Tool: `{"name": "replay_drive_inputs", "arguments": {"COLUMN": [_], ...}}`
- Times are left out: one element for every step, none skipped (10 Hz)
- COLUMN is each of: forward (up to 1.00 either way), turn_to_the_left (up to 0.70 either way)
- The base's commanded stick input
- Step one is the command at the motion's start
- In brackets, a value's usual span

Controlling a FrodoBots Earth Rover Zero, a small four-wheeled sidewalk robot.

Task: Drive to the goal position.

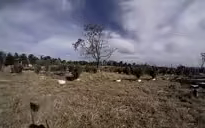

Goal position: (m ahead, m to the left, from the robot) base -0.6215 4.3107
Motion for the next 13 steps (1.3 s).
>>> {"name": "replay_drive_inputs", "arguments": {"forward": [0.7,0.7,0.7,0.7,0.7,0.7,0.7,0.7,0.7,0.7,0.7,0.7,0.62], "turn_to_the_left": [0.0,0.0,0.0,0.0,0.0,0.0,0.0,0.0,0.0,0.0,0.0,0.0,0.0]}}
